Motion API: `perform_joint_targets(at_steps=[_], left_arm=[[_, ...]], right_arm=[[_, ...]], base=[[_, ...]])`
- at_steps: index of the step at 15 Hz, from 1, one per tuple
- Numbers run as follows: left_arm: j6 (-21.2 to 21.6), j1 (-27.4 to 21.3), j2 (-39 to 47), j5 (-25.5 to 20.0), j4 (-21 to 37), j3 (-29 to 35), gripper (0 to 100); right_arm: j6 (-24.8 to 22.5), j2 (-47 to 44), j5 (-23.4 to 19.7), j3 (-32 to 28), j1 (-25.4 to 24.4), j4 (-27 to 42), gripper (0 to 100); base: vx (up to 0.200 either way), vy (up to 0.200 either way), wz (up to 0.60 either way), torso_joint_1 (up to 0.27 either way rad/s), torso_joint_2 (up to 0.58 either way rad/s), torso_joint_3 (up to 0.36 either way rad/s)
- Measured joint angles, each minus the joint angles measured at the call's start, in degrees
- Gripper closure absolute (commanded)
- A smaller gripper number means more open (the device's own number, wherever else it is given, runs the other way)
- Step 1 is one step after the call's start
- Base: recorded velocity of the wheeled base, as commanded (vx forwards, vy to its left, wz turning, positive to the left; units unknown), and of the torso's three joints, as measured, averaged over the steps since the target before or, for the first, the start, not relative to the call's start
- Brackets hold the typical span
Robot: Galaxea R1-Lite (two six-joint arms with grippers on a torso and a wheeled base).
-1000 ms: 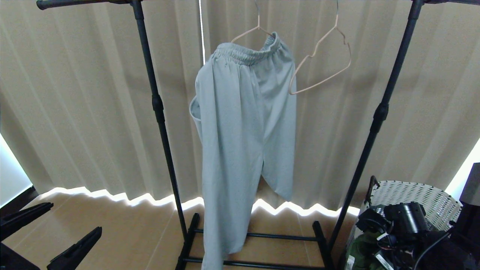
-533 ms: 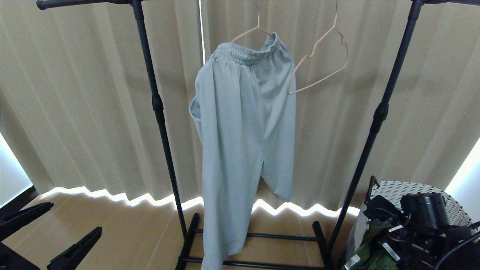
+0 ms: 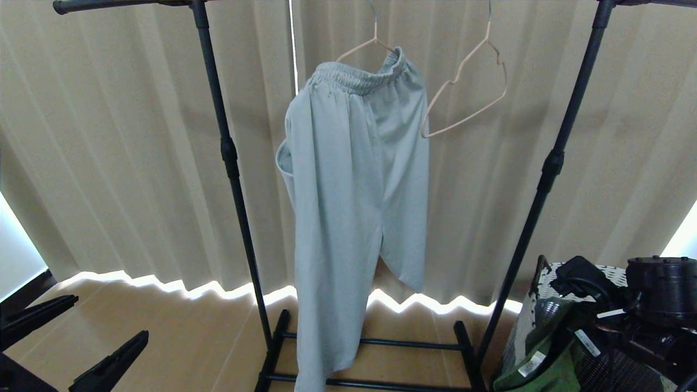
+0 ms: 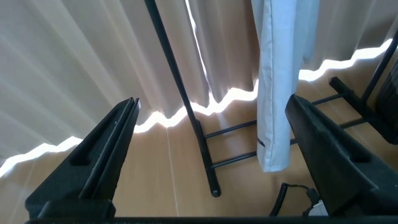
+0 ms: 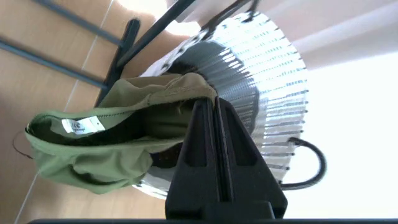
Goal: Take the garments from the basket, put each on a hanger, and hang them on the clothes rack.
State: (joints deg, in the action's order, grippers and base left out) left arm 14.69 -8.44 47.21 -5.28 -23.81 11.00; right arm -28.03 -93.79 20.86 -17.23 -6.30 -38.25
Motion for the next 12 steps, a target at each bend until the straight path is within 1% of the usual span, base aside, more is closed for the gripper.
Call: perform_joint_targets(at_steps=[4,7,10,12], left_arm=[[0.1,0.0,0.0,0.0,0.0,0.0,0],[0.1,-0.1,0.0,0.0,0.0,-0.1,0],[0.1,-0.2,0.0,-0.1,0.1,-0.3,0],[0.0,-0.4,0.0,-0.2,0.1,-0.3,0]], right_arm=[[0.0,6.9,0.0,-4.5,0.0,9.5,100],[0.0,11.3,-0.3,-7.5,0.0,14.8,100],[0.4,14.1,-0.6,-8.2,-0.1,14.6,100],[1.1,15.3,-0.7,-8.6,-1.2,14.4,100]], base=[[0.000,0.000,0.00,0.000,0.00,0.000],[0.000,0.000,0.00,0.000,0.00,0.000],[0.000,0.000,0.00,0.000,0.00,0.000],[0.000,0.000,0.00,0.000,0.00,0.000]])
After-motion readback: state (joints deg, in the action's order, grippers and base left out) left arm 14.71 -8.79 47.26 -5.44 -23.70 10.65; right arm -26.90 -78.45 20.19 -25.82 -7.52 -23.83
